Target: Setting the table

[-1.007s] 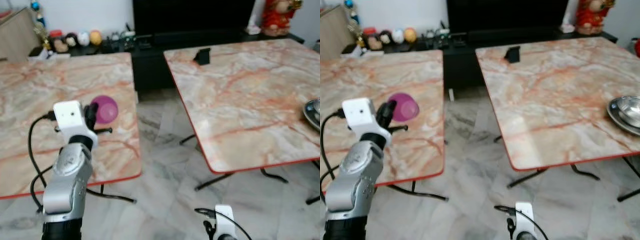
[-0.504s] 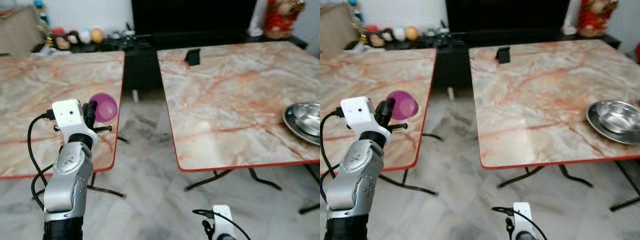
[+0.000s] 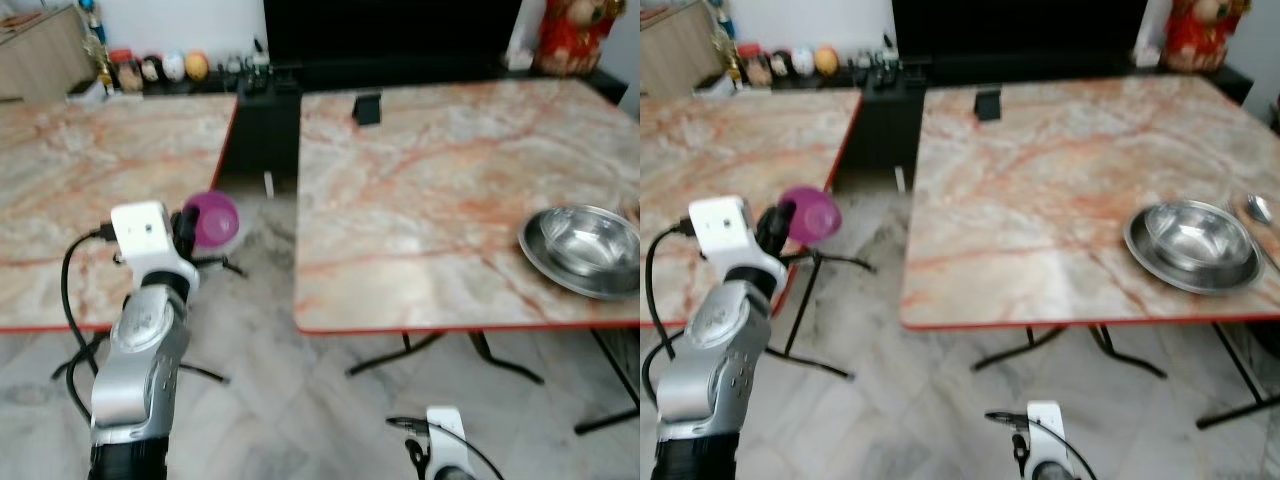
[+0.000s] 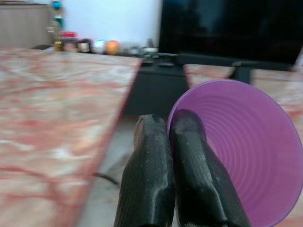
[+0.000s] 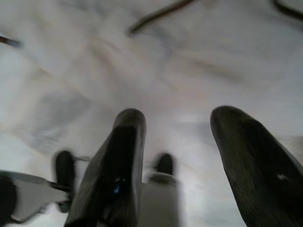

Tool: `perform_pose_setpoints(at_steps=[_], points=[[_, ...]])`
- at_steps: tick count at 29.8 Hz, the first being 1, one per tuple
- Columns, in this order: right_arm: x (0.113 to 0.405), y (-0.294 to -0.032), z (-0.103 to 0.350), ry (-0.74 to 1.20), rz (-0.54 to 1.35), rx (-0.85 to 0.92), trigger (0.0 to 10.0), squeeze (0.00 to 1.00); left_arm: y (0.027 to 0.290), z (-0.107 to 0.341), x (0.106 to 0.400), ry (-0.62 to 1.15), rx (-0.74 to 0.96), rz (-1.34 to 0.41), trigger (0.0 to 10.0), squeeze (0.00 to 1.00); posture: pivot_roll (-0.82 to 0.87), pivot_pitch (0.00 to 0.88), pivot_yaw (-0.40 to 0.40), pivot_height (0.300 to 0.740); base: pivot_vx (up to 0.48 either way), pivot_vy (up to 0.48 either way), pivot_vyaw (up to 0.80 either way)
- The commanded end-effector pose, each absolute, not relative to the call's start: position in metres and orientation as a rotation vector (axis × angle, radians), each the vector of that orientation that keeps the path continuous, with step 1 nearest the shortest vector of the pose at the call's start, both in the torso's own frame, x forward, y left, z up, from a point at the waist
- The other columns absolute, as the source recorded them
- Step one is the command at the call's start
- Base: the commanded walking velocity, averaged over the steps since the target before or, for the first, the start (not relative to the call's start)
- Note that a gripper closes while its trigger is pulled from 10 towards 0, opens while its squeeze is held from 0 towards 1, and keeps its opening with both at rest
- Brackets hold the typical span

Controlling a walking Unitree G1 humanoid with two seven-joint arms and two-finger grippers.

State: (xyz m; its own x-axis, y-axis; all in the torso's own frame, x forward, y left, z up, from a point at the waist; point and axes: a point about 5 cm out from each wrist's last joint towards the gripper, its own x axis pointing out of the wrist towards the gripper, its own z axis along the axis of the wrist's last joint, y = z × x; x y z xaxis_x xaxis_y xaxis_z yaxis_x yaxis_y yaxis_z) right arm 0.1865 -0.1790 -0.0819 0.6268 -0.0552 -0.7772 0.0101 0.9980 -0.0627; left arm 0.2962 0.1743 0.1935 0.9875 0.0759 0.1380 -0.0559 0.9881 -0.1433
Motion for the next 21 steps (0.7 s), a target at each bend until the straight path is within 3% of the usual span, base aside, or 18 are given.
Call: perform_pose_setpoints(at_steps=[1, 12, 21], points=[[0.190, -0.177, -0.080, 0.884, -0.033, -0.050, 10.0, 0.00, 0.180, 0.201, 0.295, -0.177, -0.121, 0.087, 10.0, 0.00, -0.04, 0.000, 0.039, 0.740, 0.000, -0.330, 0.00], [0.188, -0.177, -0.081, 0.888, -0.029, -0.052, 10.0, 0.00, 0.185, 0.199, 0.294, -0.179, -0.092, 0.088, 10.0, 0.00, -0.05, 0.000, 0.037, 0.740, 0.000, -0.335, 0.00], [0.188, -0.178, -0.081, 0.889, -0.021, -0.053, 10.0, 0.00, 0.204, 0.199, 0.290, -0.184, 0.104, 0.078, 10.0, 0.00, -0.05, 0.000, 0.031, 0.740, 0.000, -0.333, 0.00]])
